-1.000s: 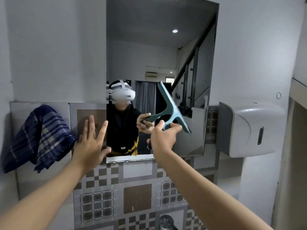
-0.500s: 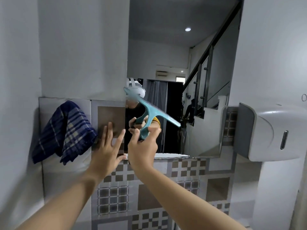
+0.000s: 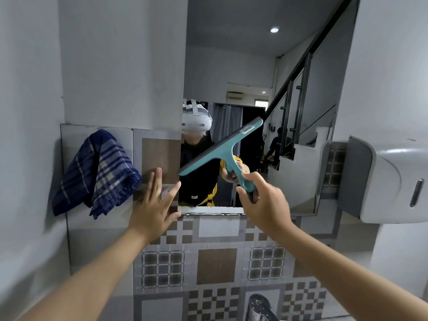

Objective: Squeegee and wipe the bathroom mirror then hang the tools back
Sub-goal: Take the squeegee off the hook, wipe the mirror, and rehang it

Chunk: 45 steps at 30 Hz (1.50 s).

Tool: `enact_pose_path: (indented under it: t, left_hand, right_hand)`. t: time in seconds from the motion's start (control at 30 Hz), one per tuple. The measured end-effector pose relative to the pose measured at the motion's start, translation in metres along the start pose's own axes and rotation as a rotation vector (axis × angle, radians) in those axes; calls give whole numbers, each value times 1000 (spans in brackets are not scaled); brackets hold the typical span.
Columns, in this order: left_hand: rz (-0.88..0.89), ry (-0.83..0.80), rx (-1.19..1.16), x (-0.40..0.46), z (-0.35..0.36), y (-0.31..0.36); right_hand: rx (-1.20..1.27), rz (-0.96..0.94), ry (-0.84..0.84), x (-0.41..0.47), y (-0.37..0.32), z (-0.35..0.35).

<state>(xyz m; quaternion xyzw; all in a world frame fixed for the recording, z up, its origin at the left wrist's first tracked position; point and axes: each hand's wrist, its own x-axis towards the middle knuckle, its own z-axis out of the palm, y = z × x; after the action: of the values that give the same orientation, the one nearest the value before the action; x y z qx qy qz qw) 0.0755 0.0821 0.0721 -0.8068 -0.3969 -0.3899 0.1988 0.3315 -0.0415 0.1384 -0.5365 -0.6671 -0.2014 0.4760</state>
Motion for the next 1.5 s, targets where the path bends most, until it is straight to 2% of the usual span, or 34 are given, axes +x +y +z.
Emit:
enact_pose_path:
  t: [0.33,0.7,1.03,1.5]
  left_hand:
    - [5,-26,109,-1,2,-2]
    - [-19,-41,198,0,-1,2]
    - [-2,-40,205,2,0,2]
    - [-41,-55,136,0,-5,9]
  right_hand:
    - [-147,-127,-4,13,48,-34]
    - [-181,-131,-40,5,95,-70]
    - [-117,33,13,-30,156,-89]
    - [225,348,108,-74,130,-53]
